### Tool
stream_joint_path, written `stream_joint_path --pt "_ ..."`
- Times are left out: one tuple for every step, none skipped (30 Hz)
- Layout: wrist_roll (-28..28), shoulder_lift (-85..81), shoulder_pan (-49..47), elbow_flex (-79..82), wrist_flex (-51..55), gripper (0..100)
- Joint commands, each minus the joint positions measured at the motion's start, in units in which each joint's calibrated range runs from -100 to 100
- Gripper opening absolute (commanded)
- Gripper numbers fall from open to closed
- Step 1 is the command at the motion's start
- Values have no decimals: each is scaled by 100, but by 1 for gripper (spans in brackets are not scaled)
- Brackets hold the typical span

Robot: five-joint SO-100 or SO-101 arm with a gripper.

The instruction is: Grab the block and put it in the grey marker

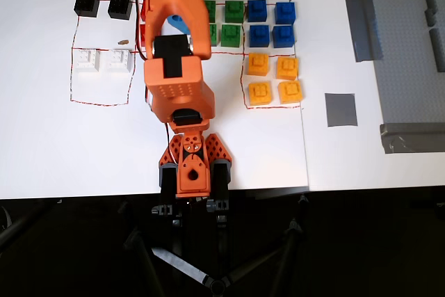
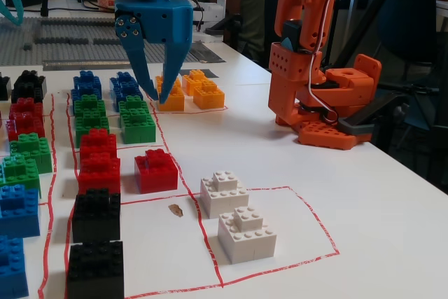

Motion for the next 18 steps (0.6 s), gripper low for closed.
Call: stream_joint_path --pt "195 -130 -4 -616 289 0" --pt "190 -130 -4 -616 289 0" --pt "186 -130 -4 -616 289 0" --pt "186 -130 -4 -616 289 0" --pt "176 -130 -4 -616 289 0" --pt "171 -130 -4 -616 289 0" --pt "171 -130 -4 -616 289 0" --pt "166 -130 -4 -616 289 0" --pt "166 -130 -4 -616 289 0" --pt "166 -130 -4 -616 289 0" --pt "171 -130 -4 -616 289 0" --pt "171 -130 4 -616 289 0" --pt "166 -130 4 -625 289 0" --pt "151 -130 -13 -643 305 0" --pt "132 -138 -46 -680 337 0" --pt "117 -147 -87 -725 378 0" --pt "107 -156 -137 -789 427 0" --pt "88 -164 -212 -870 484 0"
